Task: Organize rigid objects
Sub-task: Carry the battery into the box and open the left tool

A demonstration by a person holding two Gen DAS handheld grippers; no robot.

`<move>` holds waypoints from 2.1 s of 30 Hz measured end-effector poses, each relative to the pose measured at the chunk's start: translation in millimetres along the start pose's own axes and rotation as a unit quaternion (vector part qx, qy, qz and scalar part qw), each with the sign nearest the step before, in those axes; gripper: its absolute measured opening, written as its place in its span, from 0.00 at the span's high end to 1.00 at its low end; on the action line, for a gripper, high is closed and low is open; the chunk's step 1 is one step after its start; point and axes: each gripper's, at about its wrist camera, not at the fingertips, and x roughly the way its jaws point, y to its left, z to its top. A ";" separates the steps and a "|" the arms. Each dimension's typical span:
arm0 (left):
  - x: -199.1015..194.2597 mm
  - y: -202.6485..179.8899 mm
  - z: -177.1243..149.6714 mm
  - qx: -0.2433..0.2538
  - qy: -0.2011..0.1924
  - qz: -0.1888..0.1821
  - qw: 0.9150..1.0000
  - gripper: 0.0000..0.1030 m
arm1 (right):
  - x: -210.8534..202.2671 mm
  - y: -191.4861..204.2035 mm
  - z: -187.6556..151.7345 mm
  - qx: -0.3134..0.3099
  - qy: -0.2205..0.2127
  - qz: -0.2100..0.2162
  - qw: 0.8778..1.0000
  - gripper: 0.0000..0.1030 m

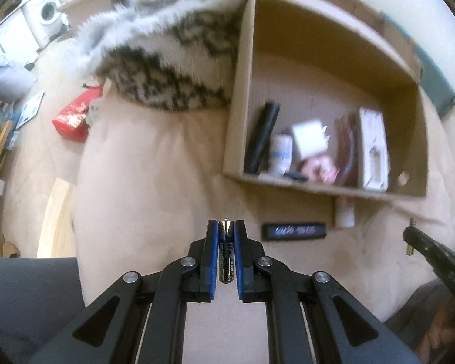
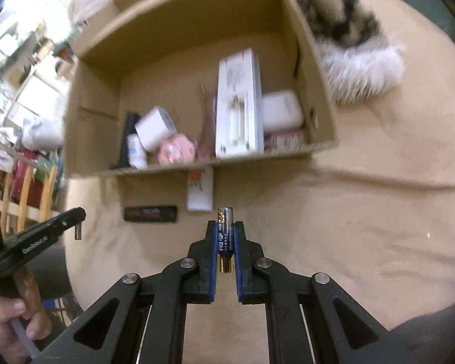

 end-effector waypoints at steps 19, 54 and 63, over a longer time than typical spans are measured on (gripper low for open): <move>-39.8 -79.8 84.4 0.073 -0.102 -0.027 0.992 0.91 | -67.7 -2.0 83.3 -0.018 -0.123 0.033 0.992 0.90; 60.0 -95.3 76.8 0.084 -0.070 -0.034 0.993 0.91 | 55.2 0.2 103.1 -0.027 -0.020 0.020 0.999 0.90; 57.4 -100.6 74.7 0.086 -0.069 -0.026 0.994 0.91 | 51.0 1.5 103.0 -0.024 -0.036 0.035 0.998 0.90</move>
